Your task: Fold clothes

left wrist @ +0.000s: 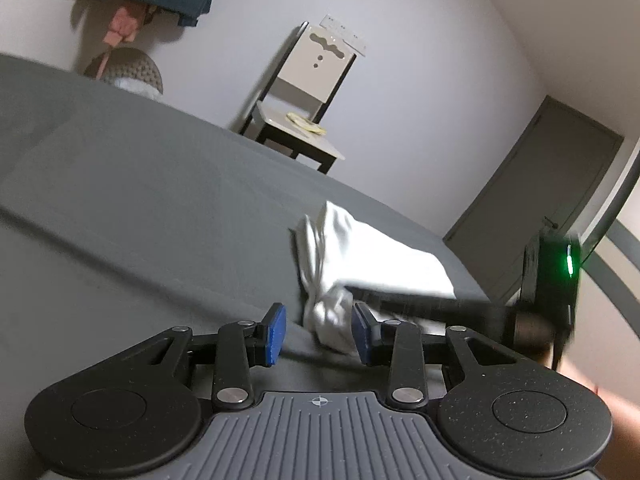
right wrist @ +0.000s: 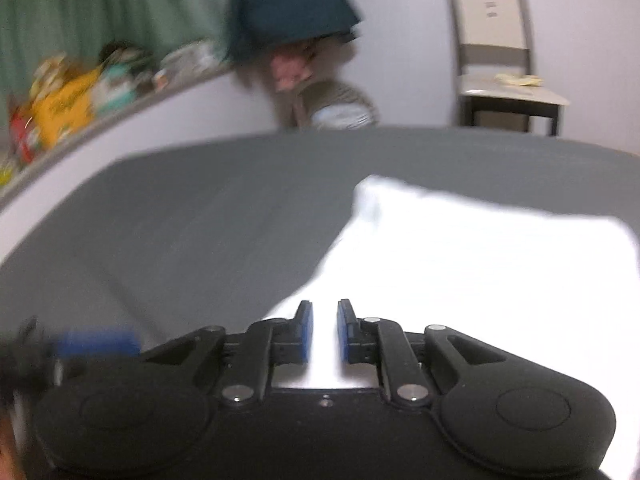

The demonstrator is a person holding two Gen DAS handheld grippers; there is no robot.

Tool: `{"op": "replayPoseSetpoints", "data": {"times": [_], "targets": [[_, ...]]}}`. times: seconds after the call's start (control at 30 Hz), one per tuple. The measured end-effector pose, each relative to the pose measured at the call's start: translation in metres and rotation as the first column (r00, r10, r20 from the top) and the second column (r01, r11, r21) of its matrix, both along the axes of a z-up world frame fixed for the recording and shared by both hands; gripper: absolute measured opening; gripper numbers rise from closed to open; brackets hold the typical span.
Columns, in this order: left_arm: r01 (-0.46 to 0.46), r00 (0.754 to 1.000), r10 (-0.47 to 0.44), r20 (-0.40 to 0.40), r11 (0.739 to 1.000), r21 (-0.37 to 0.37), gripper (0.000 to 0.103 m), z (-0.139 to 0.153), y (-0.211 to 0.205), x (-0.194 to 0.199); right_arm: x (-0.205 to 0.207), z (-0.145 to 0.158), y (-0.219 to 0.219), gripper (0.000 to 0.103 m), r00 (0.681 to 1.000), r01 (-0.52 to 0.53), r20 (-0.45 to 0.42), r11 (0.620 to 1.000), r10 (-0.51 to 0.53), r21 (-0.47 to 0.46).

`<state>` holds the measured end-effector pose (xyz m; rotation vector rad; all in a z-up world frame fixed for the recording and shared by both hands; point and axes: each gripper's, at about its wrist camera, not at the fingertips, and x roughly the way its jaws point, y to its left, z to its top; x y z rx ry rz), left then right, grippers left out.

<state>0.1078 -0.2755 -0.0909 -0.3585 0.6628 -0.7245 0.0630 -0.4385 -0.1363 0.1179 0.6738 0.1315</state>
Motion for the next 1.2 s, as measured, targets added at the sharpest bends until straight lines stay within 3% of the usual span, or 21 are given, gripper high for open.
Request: {"op": "replayPoseSetpoints", "data": {"times": [0.1, 0.2, 0.3, 0.37, 0.43, 0.5, 0.57, 0.6, 0.63, 0.73, 0.8, 0.87, 0.97, 1.07, 1.13, 1.2], "targets": [[0.014, 1.000, -0.015, 0.012, 0.999, 0.031, 0.036, 0.012, 0.000, 0.005, -0.022, 0.014, 0.014, 0.012, 0.999, 0.027, 0.036, 0.999, -0.028, 0.022], [0.072, 0.997, -0.075, 0.032, 0.993, 0.095, 0.036, 0.029, -0.002, 0.000, -0.064, 0.044, 0.019, 0.023, 0.975, 0.193, 0.093, 0.978, -0.200, 0.076], [0.115, 0.990, -0.124, 0.061, 0.985, 0.126, 0.036, 0.049, -0.008, -0.011, -0.107, 0.071, 0.029, 0.053, 0.918, 0.349, 0.168, 0.933, -0.358, 0.081], [0.135, 0.986, -0.145, 0.084, 0.984, 0.120, 0.036, 0.064, -0.013, -0.019, -0.133, 0.084, 0.039, 0.091, 0.867, 0.441, 0.235, 0.896, -0.439, 0.048], [0.149, 0.982, -0.159, 0.100, 0.984, 0.099, 0.036, 0.077, -0.010, -0.031, -0.155, 0.092, 0.051, 0.103, 0.817, 0.519, 0.293, 0.855, -0.497, 0.004], [0.163, 0.978, -0.171, 0.119, 0.984, 0.072, 0.037, 0.089, -0.007, -0.042, -0.170, 0.095, 0.057, 0.103, 0.789, 0.562, 0.308, 0.827, -0.532, -0.013], [0.158, 0.975, -0.165, 0.147, 0.986, 0.058, 0.070, 0.098, -0.005, -0.054, -0.182, 0.096, 0.059, 0.103, 0.771, 0.593, 0.301, 0.805, -0.562, -0.016], [0.131, 0.977, -0.142, 0.160, 0.988, 0.079, 0.095, 0.101, -0.003, -0.061, -0.184, 0.096, 0.060, 0.103, 0.756, 0.619, 0.287, 0.785, -0.588, -0.022], [0.103, 0.977, -0.120, 0.175, 0.990, 0.100, 0.099, 0.104, -0.001, -0.068, -0.186, 0.097, 0.061, 0.103, 0.740, 0.645, 0.274, 0.764, -0.614, -0.028], [0.077, 0.977, -0.099, 0.189, 0.990, 0.119, 0.099, 0.113, 0.013, -0.085, -0.190, 0.101, 0.067, 0.103, 0.677, 0.729, 0.235, 0.679, -0.697, -0.089], [0.064, 0.982, -0.082, 0.168, 0.992, 0.113, 0.099, 0.119, 0.026, -0.093, -0.197, 0.103, 0.073, 0.103, 0.653, 0.755, 0.208, 0.649, -0.728, -0.097], [0.055, 0.987, -0.078, 0.141, 0.986, 0.156, 0.099, 0.126, 0.035, -0.098, -0.204, 0.101, 0.079, 0.103, 0.665, 0.745, 0.185, 0.660, -0.723, -0.098], [0.021, 0.985, -0.064, 0.162, 0.967, 0.253, 0.099, 0.141, 0.045, -0.108, -0.215, 0.104, 0.093, 0.103, 0.713, 0.699, 0.164, 0.709, -0.682, -0.091], [-0.026, 0.980, -0.040, 0.193, 0.944, 0.329, 0.099, 0.155, 0.049, -0.118, -0.219, 0.115, 0.105, 0.103, 0.723, 0.690, 0.153, 0.714, -0.673, -0.122], [-0.025, 0.977, -0.052, 0.205, 0.934, 0.356, 0.099, 0.164, 0.051, -0.126, -0.221, 0.122, 0.109, 0.103, 0.752, 0.659, 0.136, 0.733, -0.645, -0.169], [-0.029, 0.978, -0.051, 0.204, 0.928, 0.371, 0.099, 0.170, 0.054, -0.130, -0.223, 0.127, 0.110, 0.103, 0.738, 0.675, 0.164, 0.719, -0.655, -0.165]]}}
